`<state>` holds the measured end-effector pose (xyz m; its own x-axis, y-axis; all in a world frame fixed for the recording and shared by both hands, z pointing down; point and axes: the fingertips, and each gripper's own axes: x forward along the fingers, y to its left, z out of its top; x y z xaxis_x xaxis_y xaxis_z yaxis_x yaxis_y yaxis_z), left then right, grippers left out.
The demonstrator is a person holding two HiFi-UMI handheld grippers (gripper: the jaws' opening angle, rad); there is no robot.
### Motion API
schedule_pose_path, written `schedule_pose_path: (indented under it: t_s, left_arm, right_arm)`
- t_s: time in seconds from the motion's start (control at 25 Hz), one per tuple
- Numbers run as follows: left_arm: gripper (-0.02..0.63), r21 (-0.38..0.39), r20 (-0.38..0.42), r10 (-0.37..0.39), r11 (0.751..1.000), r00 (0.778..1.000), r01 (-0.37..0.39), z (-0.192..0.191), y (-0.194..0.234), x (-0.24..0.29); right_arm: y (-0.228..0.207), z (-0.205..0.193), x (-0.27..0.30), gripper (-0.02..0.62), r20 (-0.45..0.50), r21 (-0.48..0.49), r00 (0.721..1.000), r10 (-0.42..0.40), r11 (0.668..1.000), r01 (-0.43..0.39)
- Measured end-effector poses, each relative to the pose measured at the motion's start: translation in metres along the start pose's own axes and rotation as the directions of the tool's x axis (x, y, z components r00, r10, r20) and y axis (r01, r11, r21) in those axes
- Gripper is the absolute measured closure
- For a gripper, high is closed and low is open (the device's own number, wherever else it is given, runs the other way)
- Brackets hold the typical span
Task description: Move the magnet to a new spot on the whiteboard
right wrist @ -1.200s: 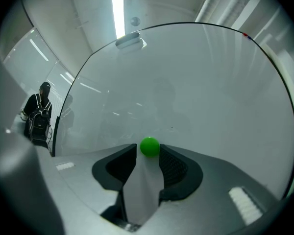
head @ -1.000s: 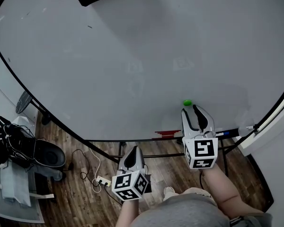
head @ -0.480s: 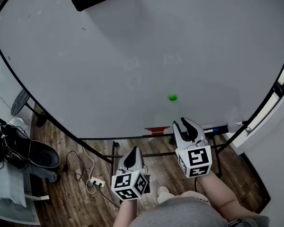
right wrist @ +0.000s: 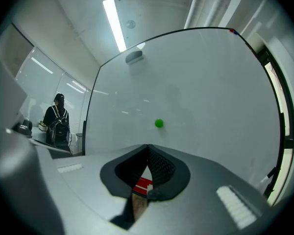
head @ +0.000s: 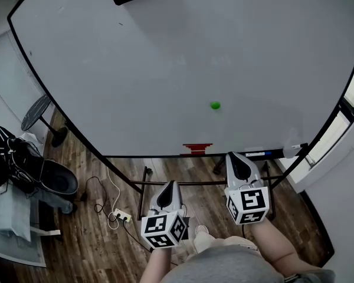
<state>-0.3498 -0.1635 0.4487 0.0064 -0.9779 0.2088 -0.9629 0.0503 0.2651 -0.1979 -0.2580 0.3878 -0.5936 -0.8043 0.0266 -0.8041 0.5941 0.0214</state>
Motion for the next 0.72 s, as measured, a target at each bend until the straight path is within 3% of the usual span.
schedule_pose_path:
  t_s: [0.44,0.72]
  left_arm:
    - [0.601,-0.039,-0.012,0.035,0.999,0.999,-0.036,-0.040,-0.033,-0.063]
    - [0.601,-0.044,-0.013,0.039,0.998,0.999,-0.039,-0.057,-0.052,-0.100]
  right_arm:
    - [0.032,-0.017,-0.085,0.595,-0.040,-0.002,0.994,0.105,0.994,-0.105]
    - [0.038,-0.036,-0.127,0.595,-0.072,0.012,0.990,0.124,0.992,-0.123]
